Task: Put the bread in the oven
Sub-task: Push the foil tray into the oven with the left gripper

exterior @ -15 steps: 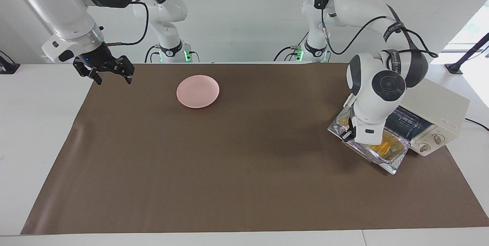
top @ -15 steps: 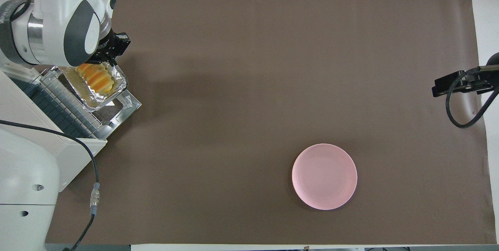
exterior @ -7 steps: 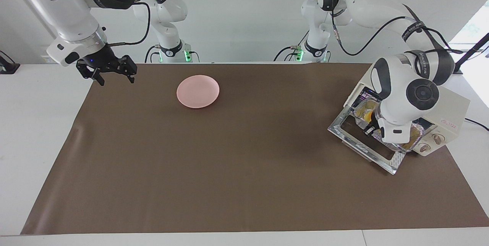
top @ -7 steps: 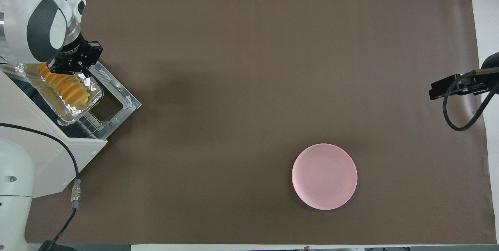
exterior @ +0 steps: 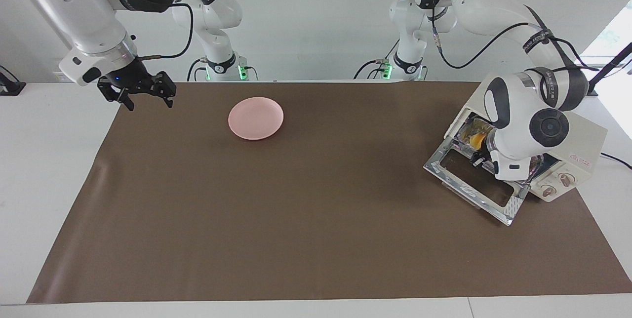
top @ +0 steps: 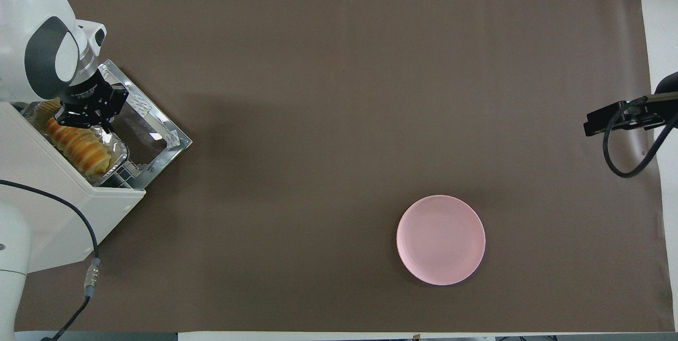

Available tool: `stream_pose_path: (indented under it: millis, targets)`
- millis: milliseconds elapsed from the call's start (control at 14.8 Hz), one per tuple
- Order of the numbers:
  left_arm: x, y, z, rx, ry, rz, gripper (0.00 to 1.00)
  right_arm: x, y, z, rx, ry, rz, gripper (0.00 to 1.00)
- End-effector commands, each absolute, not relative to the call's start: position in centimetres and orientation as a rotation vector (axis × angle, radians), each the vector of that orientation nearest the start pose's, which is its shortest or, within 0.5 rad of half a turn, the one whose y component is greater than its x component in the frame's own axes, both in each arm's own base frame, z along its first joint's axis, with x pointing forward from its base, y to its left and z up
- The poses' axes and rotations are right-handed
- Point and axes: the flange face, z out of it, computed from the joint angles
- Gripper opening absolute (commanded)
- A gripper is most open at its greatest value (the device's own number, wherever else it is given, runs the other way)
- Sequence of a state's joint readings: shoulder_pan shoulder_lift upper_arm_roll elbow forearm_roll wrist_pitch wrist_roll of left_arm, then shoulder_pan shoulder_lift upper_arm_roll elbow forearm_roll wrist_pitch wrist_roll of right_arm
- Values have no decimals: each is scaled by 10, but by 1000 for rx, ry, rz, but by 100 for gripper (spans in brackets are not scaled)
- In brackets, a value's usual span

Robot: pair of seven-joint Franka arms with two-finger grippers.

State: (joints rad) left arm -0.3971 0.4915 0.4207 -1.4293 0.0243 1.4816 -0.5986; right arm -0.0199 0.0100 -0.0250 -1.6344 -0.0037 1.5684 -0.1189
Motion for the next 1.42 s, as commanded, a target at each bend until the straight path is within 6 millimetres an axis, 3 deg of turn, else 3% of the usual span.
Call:
stream_pose_path:
  millis: [0,474,744,880,1015,1150,1353]
  targets:
    - [617,-14,405,-2599,-827,475,0,549,-29,589,-3147,-134,130,100]
    - [604,-12,393,-2581,-784,468,0,549,-29,589,-3147,-134,130,100]
    - [606,-12,392,-2605,-763,441,0,549,-29,589,-3147,-134,130,100]
    - [608,-14,394,-2613,-761,423,24,549,-29,589,-3147,-134,130,100]
    - [610,-13,397,-2608,-755,412,100,549,-29,589,-3147,-134,130,100]
    - [612,-13,400,-2595,-712,390,100,549,-29,589,-3147,-134,130,100]
    - [627,-20,425,-2649,-636,323,100,549,-29,589,-3147,-134,130,100]
